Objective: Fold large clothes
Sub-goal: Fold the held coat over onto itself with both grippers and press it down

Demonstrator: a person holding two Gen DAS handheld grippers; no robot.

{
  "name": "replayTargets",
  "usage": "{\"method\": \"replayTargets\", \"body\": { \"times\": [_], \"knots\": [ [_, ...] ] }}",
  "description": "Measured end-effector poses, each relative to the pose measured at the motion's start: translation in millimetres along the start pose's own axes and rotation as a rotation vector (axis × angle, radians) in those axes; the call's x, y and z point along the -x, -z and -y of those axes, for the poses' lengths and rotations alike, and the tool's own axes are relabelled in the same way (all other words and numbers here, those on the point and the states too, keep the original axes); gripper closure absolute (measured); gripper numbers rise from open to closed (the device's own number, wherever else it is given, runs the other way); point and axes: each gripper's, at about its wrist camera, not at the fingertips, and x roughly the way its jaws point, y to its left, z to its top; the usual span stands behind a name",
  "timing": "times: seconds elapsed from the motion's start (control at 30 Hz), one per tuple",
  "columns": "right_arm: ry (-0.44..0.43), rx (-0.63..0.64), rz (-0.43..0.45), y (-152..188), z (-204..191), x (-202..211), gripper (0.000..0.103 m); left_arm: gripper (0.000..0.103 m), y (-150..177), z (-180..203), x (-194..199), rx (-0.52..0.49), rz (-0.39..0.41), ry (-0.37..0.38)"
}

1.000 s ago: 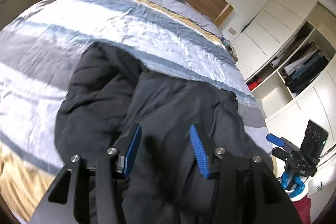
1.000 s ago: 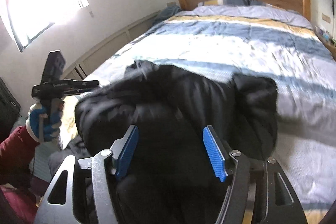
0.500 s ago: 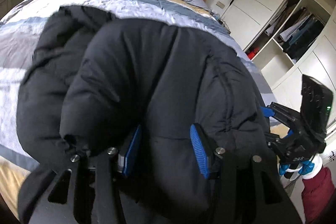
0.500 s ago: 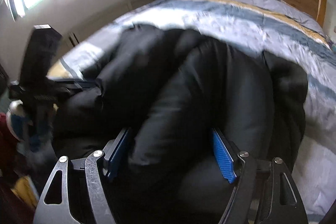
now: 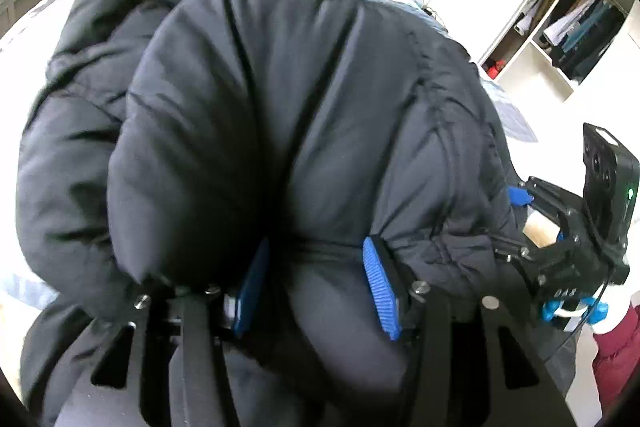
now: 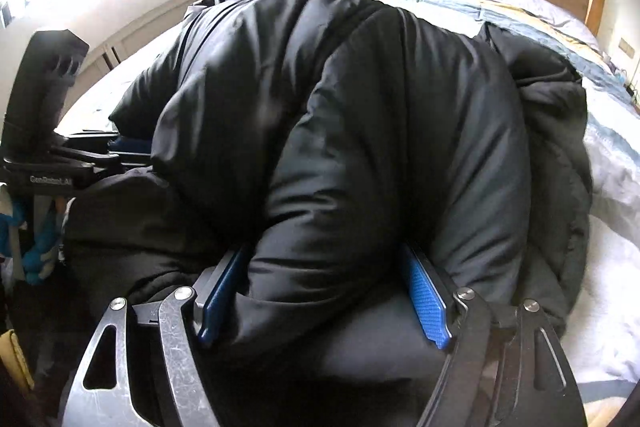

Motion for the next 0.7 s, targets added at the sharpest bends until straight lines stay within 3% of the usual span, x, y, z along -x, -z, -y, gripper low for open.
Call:
{"method": "replayTargets", "body": {
  "times": [0.17, 0.3, 0.5, 0.7],
  "knots": [
    [-0.006, 0.015, 0.018, 3, -12, 27, 0.028, 0.051, 24, 14, 28, -0.042, 0.008, 0.006],
    [-0.007, 0.036, 0.011, 14, -22, 27, 0.028, 0.05, 42, 16, 20, -0.051, -0.016, -0.03],
    [0.036, -0.003, -0.033, 10, -19, 12, 0.027, 0.05, 34, 21, 12, -0.019, -0.042, -0.055],
    [0.034, -0.056, -0.008, 17, -24, 54, 0.028, 0.05, 35, 25, 46, 0.029, -0.008, -0.029]
  ]
}}
